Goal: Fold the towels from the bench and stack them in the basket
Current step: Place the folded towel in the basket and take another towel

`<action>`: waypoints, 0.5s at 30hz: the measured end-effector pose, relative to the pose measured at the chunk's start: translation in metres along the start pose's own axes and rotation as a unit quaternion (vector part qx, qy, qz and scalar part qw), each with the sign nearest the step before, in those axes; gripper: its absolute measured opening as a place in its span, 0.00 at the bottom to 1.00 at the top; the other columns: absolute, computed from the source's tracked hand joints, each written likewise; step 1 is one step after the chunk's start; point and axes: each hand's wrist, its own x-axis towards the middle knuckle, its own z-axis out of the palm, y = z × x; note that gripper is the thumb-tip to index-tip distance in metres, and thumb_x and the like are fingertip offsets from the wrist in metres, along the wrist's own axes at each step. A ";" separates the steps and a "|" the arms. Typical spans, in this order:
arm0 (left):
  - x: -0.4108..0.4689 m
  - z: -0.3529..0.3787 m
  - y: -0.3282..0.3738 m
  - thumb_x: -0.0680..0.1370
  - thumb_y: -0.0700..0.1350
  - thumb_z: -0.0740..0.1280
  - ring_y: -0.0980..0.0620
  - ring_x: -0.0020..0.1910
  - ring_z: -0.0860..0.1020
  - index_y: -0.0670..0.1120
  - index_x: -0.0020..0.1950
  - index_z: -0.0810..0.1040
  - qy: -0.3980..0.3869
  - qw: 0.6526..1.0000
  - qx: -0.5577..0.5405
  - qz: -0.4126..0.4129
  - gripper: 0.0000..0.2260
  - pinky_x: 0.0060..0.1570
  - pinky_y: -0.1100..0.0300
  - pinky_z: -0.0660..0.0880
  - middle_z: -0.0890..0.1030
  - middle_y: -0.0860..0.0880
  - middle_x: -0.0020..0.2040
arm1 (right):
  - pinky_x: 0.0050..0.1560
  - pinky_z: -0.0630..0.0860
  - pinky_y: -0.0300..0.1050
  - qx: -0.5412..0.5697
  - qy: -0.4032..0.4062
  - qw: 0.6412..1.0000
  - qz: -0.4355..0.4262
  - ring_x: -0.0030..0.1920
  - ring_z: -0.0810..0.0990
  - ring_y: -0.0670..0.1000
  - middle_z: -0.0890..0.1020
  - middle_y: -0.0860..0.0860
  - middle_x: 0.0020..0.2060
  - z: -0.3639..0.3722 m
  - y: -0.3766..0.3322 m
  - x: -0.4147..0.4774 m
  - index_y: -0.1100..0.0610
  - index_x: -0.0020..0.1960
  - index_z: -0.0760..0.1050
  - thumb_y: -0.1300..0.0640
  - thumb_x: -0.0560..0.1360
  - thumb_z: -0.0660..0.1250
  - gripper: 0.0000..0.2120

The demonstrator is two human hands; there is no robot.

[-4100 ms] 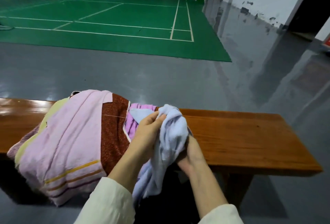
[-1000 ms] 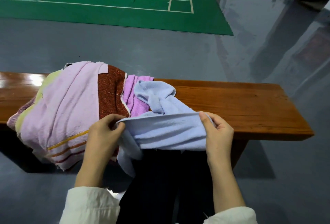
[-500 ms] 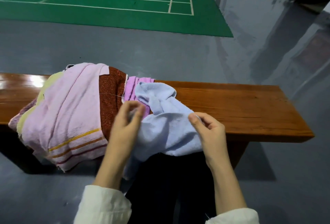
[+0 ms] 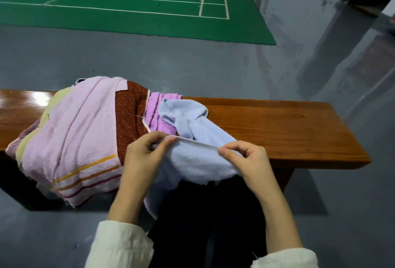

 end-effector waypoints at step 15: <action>-0.011 0.038 0.019 0.74 0.52 0.69 0.64 0.37 0.75 0.50 0.47 0.81 -0.171 0.980 0.087 0.062 0.07 0.41 0.65 0.70 0.79 0.58 0.35 | 0.40 0.71 0.36 0.062 -0.026 0.998 -0.011 0.36 0.77 0.45 0.83 0.53 0.31 0.024 -0.013 0.003 0.53 0.34 0.80 0.64 0.70 0.72 0.09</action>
